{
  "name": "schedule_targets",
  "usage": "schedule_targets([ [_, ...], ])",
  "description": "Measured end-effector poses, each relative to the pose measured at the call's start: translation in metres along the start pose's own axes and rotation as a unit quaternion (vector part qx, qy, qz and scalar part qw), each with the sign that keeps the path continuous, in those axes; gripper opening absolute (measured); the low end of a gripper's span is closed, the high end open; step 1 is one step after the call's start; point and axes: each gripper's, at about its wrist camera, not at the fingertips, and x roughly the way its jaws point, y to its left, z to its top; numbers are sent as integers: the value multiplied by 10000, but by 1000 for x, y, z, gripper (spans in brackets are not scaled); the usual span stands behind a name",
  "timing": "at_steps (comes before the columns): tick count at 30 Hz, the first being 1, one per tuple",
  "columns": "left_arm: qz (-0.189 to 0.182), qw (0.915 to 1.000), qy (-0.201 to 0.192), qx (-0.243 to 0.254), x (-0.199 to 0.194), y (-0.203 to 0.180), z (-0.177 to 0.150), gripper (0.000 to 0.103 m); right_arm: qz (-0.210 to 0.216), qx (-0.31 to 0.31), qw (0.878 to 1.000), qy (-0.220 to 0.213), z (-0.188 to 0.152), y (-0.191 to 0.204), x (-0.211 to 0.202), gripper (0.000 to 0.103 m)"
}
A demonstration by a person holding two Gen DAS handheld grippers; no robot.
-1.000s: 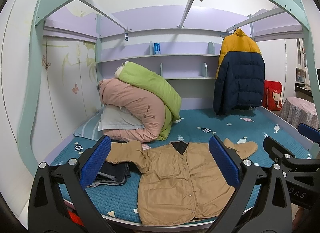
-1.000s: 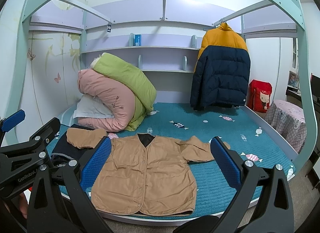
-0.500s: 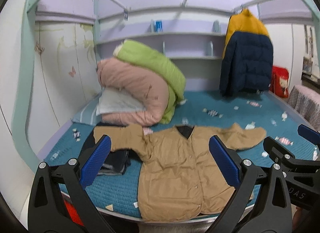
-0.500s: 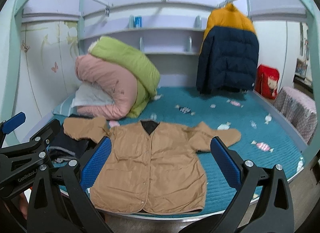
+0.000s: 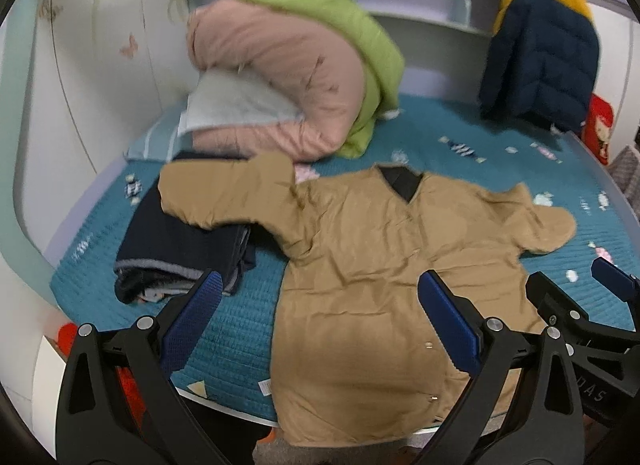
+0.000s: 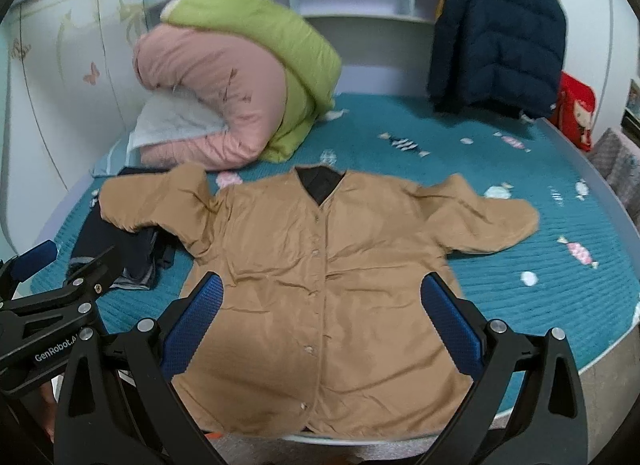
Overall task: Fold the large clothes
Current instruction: 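Lower both tools onto the tan jacket's sleeve and body edges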
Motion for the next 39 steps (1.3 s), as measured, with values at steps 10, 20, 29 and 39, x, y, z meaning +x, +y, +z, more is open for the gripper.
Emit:
schedule_targets([
  [10, -118, 9960, 526, -709, 117, 98, 17, 98, 489, -168, 9979, 384, 22, 45, 129, 96],
  [20, 314, 9765, 778, -1983, 211, 232, 49, 98, 1112, -90, 9872, 1141, 28, 84, 244, 37],
  [29, 455, 9683, 1000, -2243, 272, 270, 75, 98, 1359, -37, 9817, 1337, 30, 99, 279, 36],
  [39, 254, 9778, 338, -2052, 233, 271, 93, 19, 1937, 316, 9666, 1647, 31, 111, 306, 26],
])
